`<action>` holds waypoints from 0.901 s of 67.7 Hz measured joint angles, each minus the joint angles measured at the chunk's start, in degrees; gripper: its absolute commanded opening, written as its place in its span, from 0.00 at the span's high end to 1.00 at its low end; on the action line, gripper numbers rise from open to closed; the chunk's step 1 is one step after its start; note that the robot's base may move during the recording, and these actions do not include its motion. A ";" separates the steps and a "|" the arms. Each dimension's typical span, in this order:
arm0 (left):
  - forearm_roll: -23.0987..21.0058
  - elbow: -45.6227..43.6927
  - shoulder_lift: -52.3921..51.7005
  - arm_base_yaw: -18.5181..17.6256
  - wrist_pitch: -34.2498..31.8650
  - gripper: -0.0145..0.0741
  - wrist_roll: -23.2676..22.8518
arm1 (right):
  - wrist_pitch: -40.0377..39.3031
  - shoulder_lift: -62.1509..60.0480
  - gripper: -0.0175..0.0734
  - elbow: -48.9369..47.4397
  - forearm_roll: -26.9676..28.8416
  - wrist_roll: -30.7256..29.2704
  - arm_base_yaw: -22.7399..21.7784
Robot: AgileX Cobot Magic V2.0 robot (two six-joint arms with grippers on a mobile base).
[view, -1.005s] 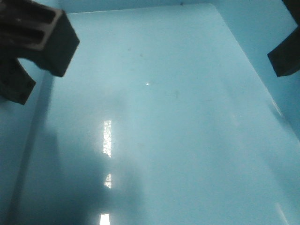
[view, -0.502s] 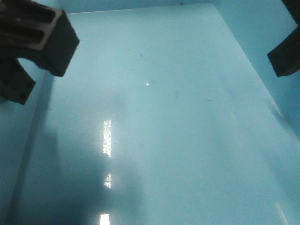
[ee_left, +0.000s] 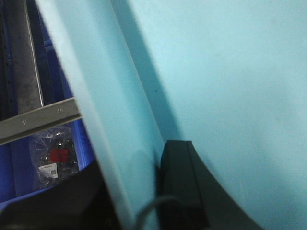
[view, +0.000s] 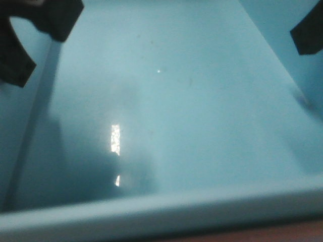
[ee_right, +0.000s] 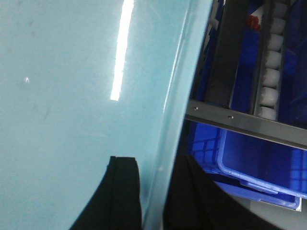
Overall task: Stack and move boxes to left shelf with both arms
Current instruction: 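Lower the stacked tubs with both grippers onto the shelf rollers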
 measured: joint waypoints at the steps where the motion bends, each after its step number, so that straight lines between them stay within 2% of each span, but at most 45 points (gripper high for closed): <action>1: 0.00 -0.35 0.00 0.23 0.00 0.84 0.27 | 0.11 0.00 0.77 -0.28 -0.12 0.00 -0.24; 15: 1.82 -3.50 0.00 4.59 -1.17 0.84 2.86 | -3.21 -0.09 0.77 -1.99 -1.96 -1.91 -5.55; 36: 3.69 -4.98 0.00 13.32 -7.03 0.84 6.16 | -16.56 0.83 0.77 -2.12 -3.32 -3.16 -16.64; 61: 7.02 -5.07 0.00 24.10 -13.69 0.84 7.58 | -33.88 10.42 0.77 -2.24 -5.55 -3.42 -28.33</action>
